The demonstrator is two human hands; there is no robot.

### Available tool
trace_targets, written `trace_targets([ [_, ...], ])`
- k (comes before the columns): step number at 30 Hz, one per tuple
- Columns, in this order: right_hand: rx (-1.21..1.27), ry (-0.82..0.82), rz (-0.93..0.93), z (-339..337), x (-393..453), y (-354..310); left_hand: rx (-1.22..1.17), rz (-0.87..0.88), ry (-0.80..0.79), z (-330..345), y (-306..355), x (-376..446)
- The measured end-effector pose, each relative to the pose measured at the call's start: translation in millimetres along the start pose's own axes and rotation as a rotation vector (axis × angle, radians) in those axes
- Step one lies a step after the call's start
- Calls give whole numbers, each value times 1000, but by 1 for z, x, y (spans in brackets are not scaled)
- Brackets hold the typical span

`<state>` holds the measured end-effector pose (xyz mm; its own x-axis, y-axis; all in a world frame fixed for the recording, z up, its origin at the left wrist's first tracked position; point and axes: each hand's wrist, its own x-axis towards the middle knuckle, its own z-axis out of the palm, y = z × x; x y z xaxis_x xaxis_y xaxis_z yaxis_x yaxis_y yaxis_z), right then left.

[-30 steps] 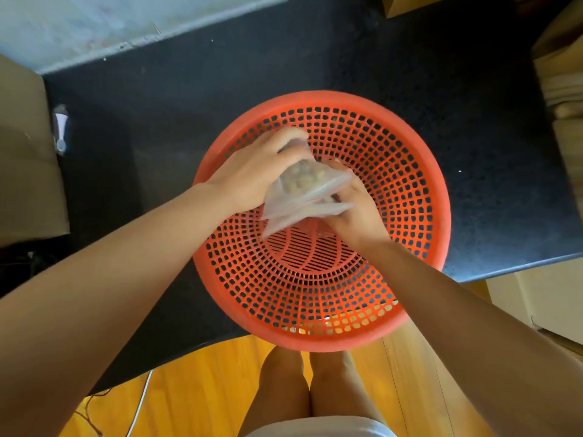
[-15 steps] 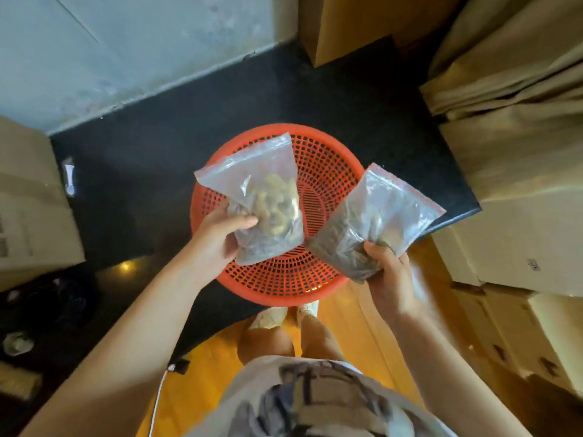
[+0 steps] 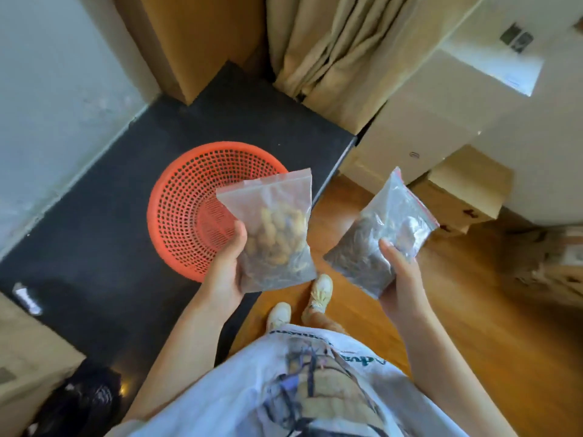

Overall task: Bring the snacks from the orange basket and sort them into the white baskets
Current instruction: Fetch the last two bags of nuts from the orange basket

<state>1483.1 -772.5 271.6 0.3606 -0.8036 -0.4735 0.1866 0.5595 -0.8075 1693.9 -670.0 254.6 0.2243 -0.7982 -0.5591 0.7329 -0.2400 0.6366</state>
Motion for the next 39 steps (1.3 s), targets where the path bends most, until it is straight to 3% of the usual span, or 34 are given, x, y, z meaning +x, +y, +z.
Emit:
trace_targets([
  [4, -89, 202, -91, -28, -51, 7, 312, -17, -121, 24, -18, -9],
  [11, -42, 616, -174, -95, -149, 25, 645, -71, -447, 101, -81, -28],
  [22, 302, 1264, -313, -237, -387, 106, 905, -237, -664, 219, -278, -152],
  [29, 381, 1544, -361, -309, -532, 166, 1117, -334, -863, 270, -430, -273],
  [33, 433, 1664, -420, -330, -583, 190, 1222, -322, -1010, 290, -481, -321],
  [39, 580, 1836, -487, -357, -637, 220, 1280, -447, -1179, 316, -545, -365],
])
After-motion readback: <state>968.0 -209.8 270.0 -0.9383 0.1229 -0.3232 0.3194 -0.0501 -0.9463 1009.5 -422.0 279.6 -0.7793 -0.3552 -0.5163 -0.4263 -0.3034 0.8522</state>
